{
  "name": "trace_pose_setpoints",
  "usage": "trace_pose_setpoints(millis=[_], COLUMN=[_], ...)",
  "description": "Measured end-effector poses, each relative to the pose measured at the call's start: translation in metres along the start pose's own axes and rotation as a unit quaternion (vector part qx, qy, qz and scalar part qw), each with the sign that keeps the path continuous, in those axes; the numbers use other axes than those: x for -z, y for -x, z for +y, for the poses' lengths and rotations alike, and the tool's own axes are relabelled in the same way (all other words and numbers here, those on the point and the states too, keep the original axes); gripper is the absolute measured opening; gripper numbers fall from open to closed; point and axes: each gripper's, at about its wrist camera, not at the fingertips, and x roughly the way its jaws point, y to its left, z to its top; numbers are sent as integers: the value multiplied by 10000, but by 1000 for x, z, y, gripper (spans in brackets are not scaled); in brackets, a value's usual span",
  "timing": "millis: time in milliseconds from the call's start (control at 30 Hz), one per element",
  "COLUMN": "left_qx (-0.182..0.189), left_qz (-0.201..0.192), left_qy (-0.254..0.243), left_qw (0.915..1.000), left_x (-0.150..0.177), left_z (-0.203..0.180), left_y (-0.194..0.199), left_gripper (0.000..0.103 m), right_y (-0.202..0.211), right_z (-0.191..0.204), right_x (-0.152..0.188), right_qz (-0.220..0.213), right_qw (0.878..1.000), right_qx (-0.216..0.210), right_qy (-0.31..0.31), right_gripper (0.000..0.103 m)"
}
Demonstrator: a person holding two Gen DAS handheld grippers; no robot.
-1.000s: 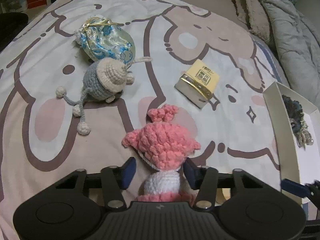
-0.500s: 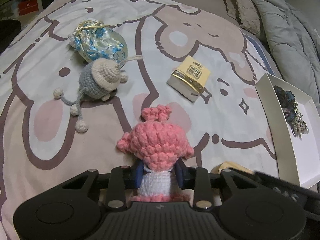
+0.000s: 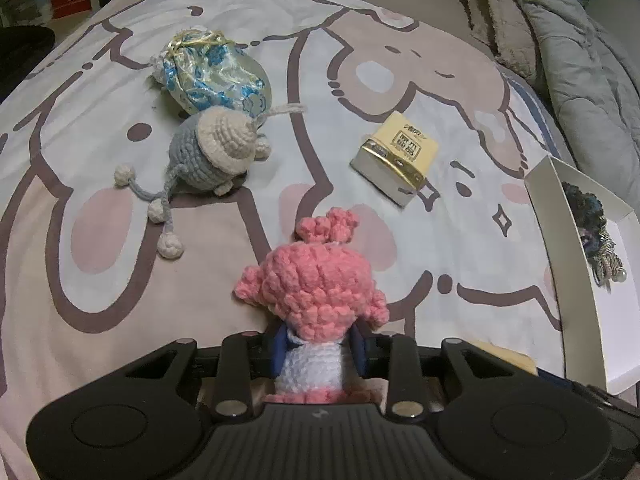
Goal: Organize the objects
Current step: 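Lift pink doll with left tool while right tool carries wooden block toward box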
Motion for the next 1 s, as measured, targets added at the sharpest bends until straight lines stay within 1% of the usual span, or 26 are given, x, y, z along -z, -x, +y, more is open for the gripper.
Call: trace_pose_setpoints(millis=[133,233,367,500,600,700,1000], left_qx=[-33,-10,-6,106,112,36,-11], left_qz=[11,-20,-276,-563,-722,-861,-1223], left_qy=[-42,-58,-133,-188,-247,-397,-589], left_qw=[10000,10000,9995,9982,9970,9955,9907], left_x=[0,-1,-2,-4,-5,-3,-2], left_z=[-2,-2,-4,-7,-11,-17,-29], left_y=[-2,3,19,38,48,55,78], left_gripper=[34,33,32,31,31,31,31], right_y=[7,14,29,48,60,71,92], right_z=[-6,-10,-11,-13,-19,-28,-55], right_x=[2,-1,-10,-19,-25,-30,-40], right_qz=[-72,-208,-530,-865,-1058,-1203,-1487], right_qw=[9994,9985,9956,9914,9890,9876,9844], right_qx=[-50,-73,-131,-147,-178,-194,-210], right_qy=[332,496,763,972,1021,989,921], right_gripper=[94,94,94,94,94,94,94])
